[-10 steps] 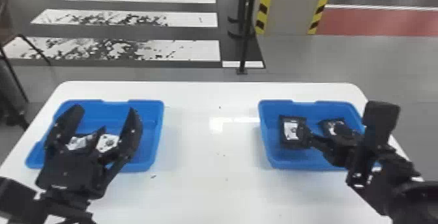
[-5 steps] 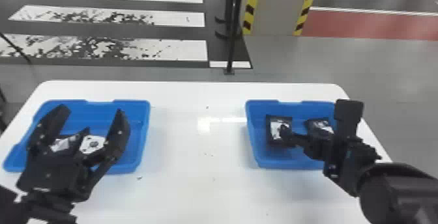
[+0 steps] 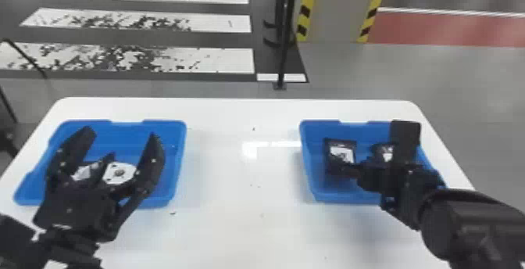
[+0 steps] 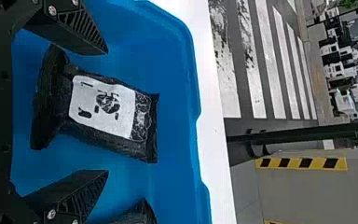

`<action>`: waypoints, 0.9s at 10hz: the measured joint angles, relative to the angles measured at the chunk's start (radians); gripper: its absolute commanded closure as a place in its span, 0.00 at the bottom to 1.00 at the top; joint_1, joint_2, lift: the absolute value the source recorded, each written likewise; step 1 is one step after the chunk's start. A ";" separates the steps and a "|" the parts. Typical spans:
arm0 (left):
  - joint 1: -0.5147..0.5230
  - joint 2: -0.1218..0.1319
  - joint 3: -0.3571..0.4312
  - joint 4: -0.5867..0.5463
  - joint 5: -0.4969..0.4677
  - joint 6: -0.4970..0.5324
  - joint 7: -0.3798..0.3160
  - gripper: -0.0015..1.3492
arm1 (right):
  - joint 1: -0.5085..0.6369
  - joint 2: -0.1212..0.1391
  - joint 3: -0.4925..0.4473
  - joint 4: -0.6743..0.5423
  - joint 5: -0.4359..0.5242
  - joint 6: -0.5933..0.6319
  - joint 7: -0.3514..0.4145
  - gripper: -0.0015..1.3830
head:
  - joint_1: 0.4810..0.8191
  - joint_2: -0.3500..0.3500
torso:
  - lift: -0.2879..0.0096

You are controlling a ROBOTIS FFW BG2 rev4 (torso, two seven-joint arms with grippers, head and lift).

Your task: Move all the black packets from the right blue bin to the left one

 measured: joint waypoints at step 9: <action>-0.007 0.003 -0.009 0.010 0.004 0.008 -0.002 0.09 | 0.013 0.001 0.025 -0.016 -0.085 0.037 -0.001 0.85 | 0.63 0.45 | 0.50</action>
